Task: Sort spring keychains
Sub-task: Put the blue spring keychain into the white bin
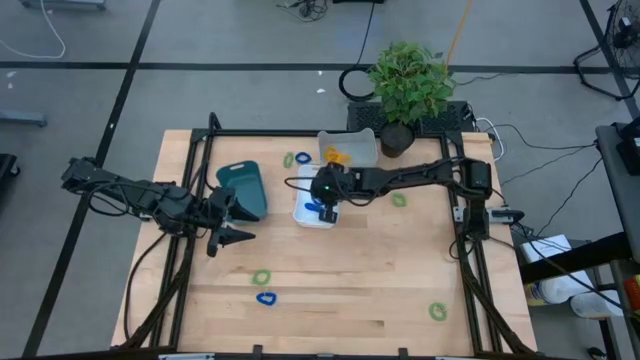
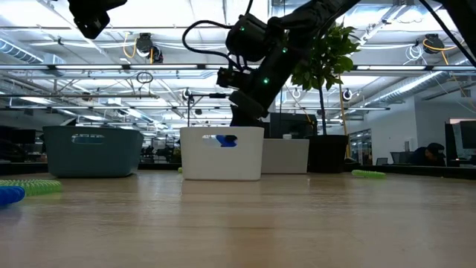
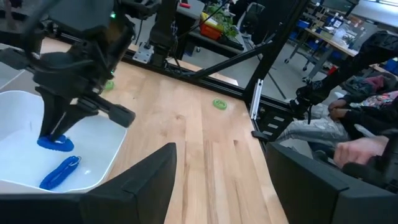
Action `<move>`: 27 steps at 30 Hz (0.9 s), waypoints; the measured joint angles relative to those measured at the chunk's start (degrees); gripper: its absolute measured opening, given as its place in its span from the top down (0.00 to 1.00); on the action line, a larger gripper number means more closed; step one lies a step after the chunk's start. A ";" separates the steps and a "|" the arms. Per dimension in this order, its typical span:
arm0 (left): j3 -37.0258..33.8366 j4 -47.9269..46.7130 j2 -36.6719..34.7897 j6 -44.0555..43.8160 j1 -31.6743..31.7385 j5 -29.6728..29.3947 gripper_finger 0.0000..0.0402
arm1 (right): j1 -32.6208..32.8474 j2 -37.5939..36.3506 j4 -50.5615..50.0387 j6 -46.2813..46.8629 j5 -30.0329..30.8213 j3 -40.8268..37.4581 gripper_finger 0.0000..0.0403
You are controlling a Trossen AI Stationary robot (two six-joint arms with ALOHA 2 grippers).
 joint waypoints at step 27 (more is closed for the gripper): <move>-0.01 0.02 -0.01 1.54 0.01 0.63 0.37 | 3.69 -1.55 5.06 -4.51 1.59 0.04 0.39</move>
